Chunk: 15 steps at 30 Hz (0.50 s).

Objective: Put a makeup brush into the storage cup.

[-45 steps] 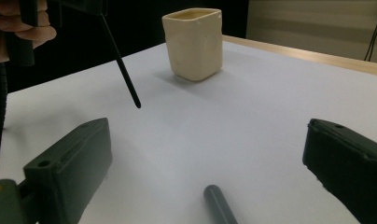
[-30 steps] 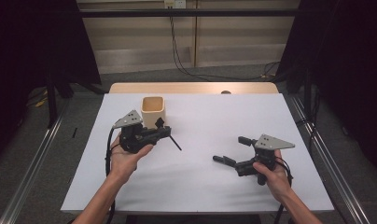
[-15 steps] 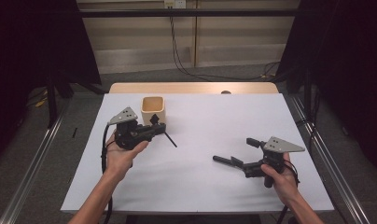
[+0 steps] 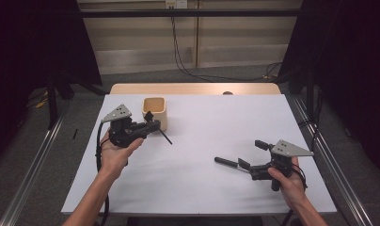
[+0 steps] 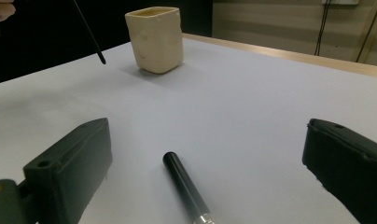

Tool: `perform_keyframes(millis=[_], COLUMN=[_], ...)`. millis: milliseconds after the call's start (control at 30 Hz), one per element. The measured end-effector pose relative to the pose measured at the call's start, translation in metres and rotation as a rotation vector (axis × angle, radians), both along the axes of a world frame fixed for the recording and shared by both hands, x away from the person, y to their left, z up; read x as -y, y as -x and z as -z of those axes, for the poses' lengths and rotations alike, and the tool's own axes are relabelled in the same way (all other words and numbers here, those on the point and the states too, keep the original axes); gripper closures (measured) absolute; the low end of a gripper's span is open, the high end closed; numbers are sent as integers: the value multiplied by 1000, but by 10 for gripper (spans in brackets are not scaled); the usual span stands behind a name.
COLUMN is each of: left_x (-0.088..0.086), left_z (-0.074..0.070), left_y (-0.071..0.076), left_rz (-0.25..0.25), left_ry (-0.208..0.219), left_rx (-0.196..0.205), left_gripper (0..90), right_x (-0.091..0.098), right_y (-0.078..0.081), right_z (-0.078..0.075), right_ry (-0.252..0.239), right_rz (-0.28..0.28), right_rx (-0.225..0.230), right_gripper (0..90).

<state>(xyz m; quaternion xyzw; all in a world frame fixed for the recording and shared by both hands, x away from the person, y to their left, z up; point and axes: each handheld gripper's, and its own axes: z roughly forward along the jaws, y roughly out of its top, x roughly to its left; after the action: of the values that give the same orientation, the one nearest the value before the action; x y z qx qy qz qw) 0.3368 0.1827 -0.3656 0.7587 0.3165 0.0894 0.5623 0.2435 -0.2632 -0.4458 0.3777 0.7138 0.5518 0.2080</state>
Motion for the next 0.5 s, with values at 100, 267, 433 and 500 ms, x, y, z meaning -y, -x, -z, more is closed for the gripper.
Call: perform_keyframes(millis=[100, 267, 433, 500], left_x=[-5, -14, -20, -21], left_z=[-2, -4, -7, -7], left_y=[-2, -6, -11, -13], left_rz=[-15, -42, -61, -70], left_ry=[-4, 0, 5, 24], left_rx=[3, 0, 3, -6], left_gripper=[856, 856, 856, 856], right_x=[3, 12, 17, 19], right_y=[2, 6, 8, 9], right_z=[1, 4, 8, 9], right_ry=[1, -20, -20, -17], right_rz=[14, 70, 107, 113], right_rx=[1, 9, 24, 27], right_gripper=[9, 8, 1, 2])
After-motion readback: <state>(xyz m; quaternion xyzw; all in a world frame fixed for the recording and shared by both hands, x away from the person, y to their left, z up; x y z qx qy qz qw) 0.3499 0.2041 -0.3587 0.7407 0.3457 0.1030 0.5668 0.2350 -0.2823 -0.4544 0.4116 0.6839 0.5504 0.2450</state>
